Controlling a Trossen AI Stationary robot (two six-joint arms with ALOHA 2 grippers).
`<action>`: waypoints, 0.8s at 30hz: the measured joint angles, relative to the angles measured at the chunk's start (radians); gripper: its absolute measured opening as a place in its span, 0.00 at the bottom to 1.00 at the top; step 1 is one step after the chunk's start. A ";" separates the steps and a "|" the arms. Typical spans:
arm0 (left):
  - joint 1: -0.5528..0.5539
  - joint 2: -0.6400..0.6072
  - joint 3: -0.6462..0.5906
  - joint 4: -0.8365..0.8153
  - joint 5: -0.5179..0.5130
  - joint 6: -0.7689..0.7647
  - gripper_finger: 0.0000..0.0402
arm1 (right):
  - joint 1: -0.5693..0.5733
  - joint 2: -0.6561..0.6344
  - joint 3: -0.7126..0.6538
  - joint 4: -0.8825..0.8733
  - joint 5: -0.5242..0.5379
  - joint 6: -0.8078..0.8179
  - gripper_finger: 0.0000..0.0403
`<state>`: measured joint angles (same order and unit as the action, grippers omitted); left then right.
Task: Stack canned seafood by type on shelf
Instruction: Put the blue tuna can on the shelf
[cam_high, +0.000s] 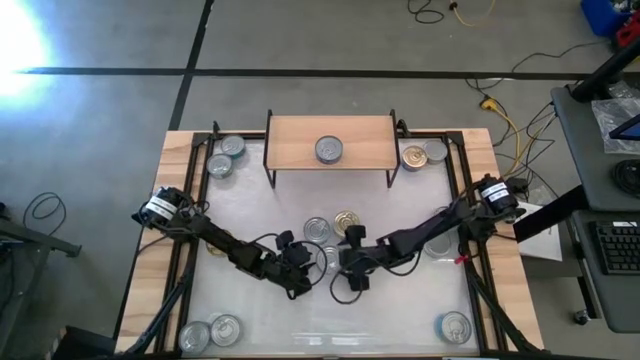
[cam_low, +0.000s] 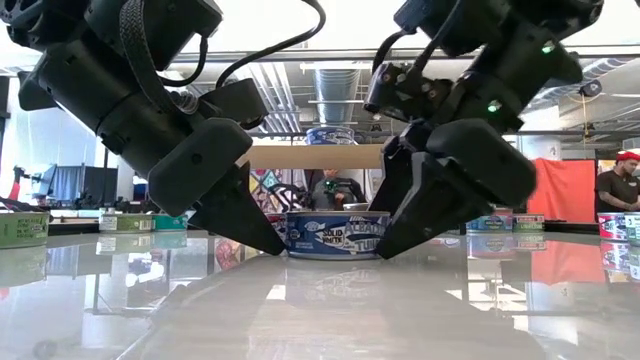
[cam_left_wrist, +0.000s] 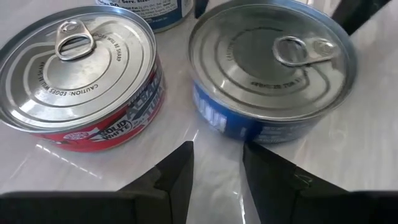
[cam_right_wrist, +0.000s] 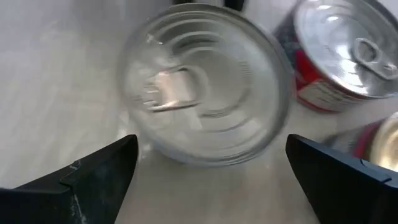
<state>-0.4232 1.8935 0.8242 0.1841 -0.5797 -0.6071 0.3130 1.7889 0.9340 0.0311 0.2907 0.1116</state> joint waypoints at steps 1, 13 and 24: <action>0.000 0.000 0.000 0.000 0.000 0.000 0.32 | -0.005 0.000 0.000 0.000 -0.001 -0.001 0.99; 0.000 0.000 -0.001 0.007 -0.005 0.013 0.32 | -0.020 0.000 0.030 -0.022 -0.058 -0.031 0.99; 0.009 0.003 -0.002 0.050 -0.010 0.053 0.32 | -0.025 0.000 0.029 0.098 -0.062 0.006 0.99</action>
<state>-0.4143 1.8960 0.8220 0.2340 -0.5892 -0.5541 0.2878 1.7885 0.9631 0.1289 0.2291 0.1171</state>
